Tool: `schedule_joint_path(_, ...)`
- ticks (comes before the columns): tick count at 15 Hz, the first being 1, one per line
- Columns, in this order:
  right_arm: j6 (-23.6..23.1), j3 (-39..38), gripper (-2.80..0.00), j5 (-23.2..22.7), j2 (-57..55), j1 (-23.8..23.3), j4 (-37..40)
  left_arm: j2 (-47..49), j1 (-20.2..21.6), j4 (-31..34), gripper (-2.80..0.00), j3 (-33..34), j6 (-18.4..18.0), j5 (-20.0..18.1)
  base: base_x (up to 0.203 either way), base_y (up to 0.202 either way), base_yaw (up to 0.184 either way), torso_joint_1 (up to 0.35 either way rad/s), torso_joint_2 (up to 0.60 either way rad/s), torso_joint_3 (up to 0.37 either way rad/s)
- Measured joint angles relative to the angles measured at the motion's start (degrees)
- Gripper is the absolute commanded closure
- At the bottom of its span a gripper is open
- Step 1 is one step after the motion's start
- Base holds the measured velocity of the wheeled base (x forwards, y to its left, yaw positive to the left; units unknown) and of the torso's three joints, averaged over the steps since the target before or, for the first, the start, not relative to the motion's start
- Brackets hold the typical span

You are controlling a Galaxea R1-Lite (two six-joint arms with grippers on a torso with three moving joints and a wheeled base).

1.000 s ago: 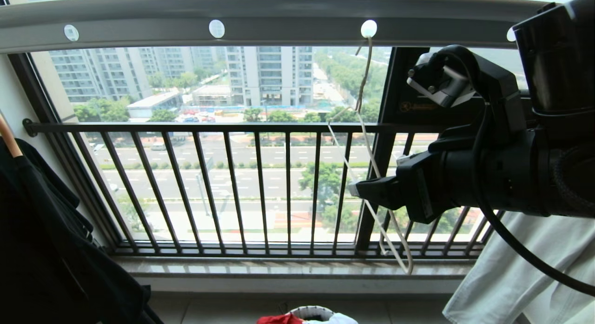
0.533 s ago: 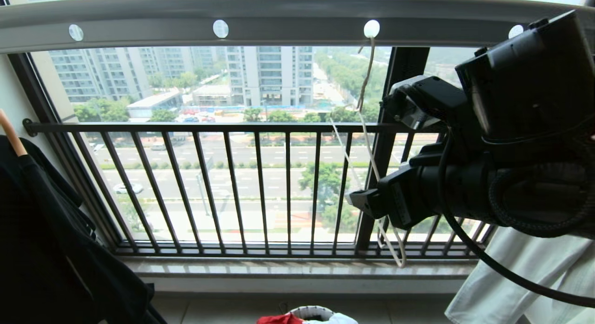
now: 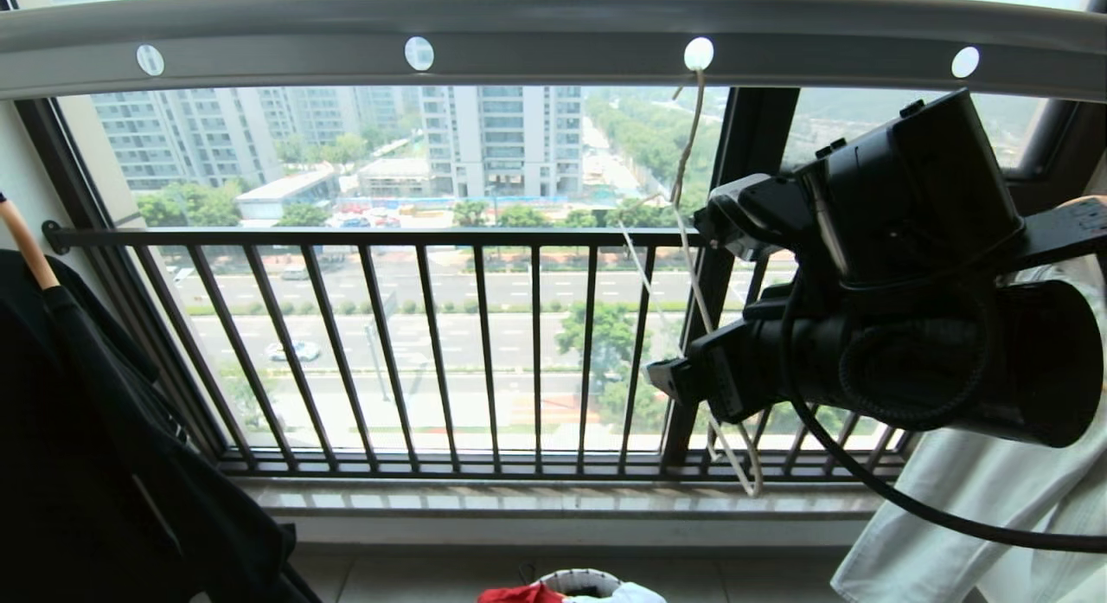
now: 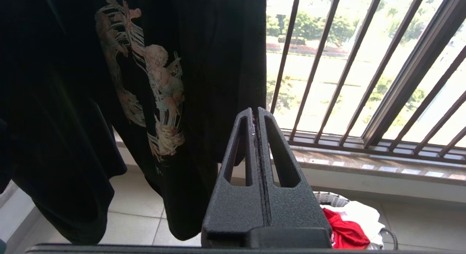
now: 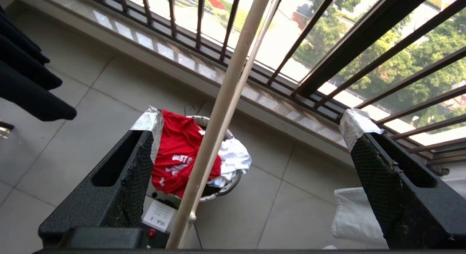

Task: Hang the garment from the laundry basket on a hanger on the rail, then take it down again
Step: Pick up the clothes rack on the clothesline

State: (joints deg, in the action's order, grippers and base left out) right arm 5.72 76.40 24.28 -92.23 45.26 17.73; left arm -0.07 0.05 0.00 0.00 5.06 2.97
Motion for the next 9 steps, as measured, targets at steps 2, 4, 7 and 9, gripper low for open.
schedule_joint_path(2, -0.1, 0.0, -2.8, 0.0, -0.6, -1.3, -0.1, 0.0, 0.0, 0.0, 0.0, 0.0, 0.0, 0.0, 0.0, 0.0, 0.0, 0.0, 0.0, 0.0)
schedule_joint_path(4, -0.3, 0.0, -2.8, 0.0, -1.0, -2.4, -0.1, 0.0, 0.0, 0.0, 0.0, 0.0, 0.0, 0.0, 0.0, 0.0, 0.0, 0.0, 0.0, 0.0)
schedule_joint_path(7, -0.4, 0.0, -2.8, 0.0, -1.1, -3.3, -0.1, 0.0, 0.0, 0.0, 0.0, 0.0, 0.0, 0.0, 0.0, 0.0, 0.0, 0.0, 0.0, 0.0)
schedule_joint_path(9, -0.4, 0.0, -2.8, 0.0, -1.1, -3.4, -0.1, 0.0, 0.0, 0.0, 0.0, 0.0, 0.0, 0.0, 0.0, 0.0, 0.0, 0.0, 0.0, 0.0)
